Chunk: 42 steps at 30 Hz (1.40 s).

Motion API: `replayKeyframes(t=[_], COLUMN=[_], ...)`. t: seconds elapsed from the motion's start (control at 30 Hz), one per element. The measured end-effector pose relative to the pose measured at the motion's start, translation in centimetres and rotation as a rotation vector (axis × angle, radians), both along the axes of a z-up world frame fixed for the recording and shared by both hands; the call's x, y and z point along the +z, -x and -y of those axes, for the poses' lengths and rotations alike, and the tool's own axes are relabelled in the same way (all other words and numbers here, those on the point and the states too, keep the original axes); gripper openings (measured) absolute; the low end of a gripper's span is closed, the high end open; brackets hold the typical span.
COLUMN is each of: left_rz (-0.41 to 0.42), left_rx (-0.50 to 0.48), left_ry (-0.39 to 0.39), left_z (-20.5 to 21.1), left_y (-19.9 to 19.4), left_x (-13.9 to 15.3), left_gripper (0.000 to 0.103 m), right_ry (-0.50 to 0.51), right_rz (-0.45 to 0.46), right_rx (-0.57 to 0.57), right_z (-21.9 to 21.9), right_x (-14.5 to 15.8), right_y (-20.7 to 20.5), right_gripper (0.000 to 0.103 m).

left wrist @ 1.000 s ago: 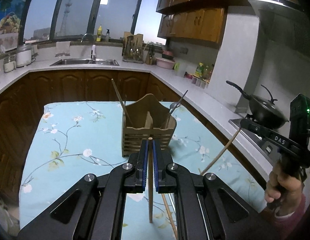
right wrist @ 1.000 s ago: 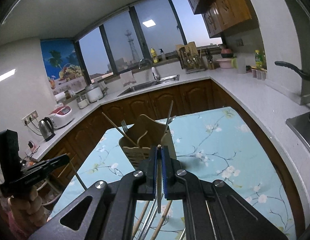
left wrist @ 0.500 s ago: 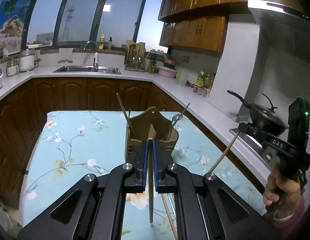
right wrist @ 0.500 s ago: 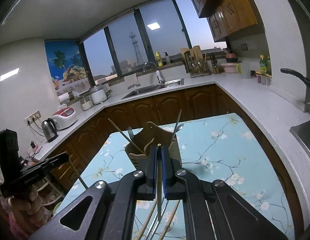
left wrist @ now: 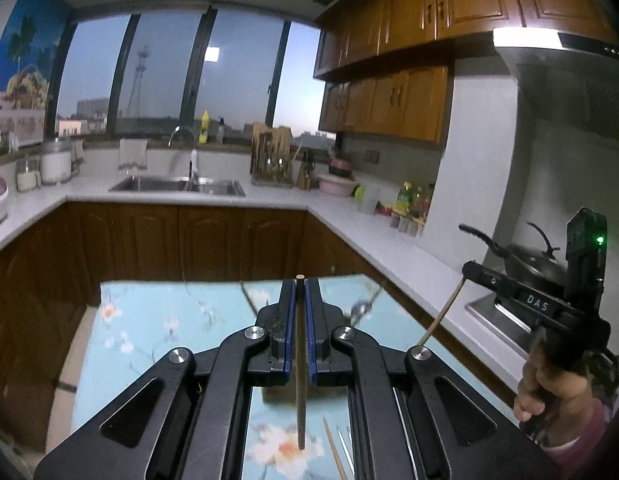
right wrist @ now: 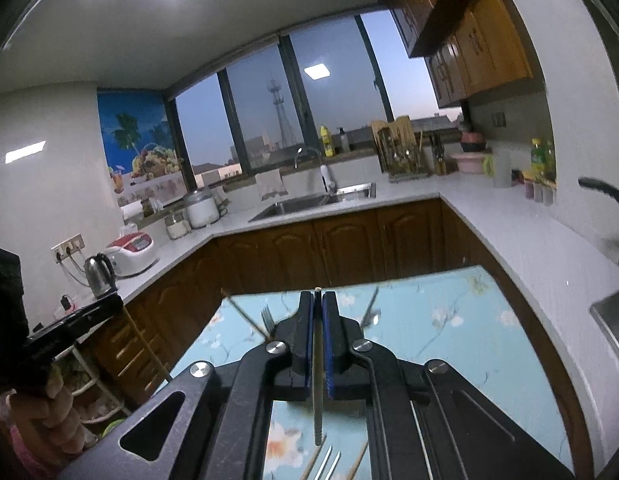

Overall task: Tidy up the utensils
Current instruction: 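Lower the chopstick into the wooden holder and open the left tool while the right tool releases its chopstick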

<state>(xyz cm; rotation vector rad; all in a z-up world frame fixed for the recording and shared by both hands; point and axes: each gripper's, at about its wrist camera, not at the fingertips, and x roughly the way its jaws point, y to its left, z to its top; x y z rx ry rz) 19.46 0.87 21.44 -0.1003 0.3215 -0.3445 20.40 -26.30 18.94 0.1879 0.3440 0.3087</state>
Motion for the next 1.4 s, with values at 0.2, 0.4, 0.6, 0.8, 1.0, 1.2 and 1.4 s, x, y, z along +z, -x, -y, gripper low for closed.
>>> replayKeyframes(t=[0.2,0.4,0.6,0.8,1.0,1.2,1.4], left_rz=[0.059,0.088,0.058,0.000,-0.048,-0.073,-0.084], left_rx=[0.016,0.055,0.106,0.135,0.151,0.161,0.160], left_ry=[0.009,0.046,0.071,0.100,0.098,0.092,0.073], left_z=[0.5,0.8,1.2,1.1,0.9,0.6,0.7], left_y=[-3.6,-7.9,-11.1,-11.7,-11.8,-12.0,-12.2], left_x=[2.7,3.3,-0.5,-5.2,-8.2,-9.3,-9.0], left_gripper=[0.004,0.004,0.004,0.004,0.004,0.004,0.005], right_ry=[0.009,0.013,0.020,0.032,0.026,0.022,0.016], right_rz=[0.052,0.068,0.041,0.005,-0.041,-0.053,-0.072], right_rx=[-0.027,-0.056,-0.073,-0.079,-0.080,-0.088,-0.084], right_z=[-0.5,-1.0,-1.4,-1.9,-2.2,-1.8,-1.5], right_x=[2.4,3.0,0.4,-3.3,-6.2,-6.7,-6.4], right_y=[-3.3,-6.8,-8.9,-9.4,-9.8,-10.0,-10.5], right_gripper=[0.004,0.004,0.004,0.004,0.004,0.004,0.005])
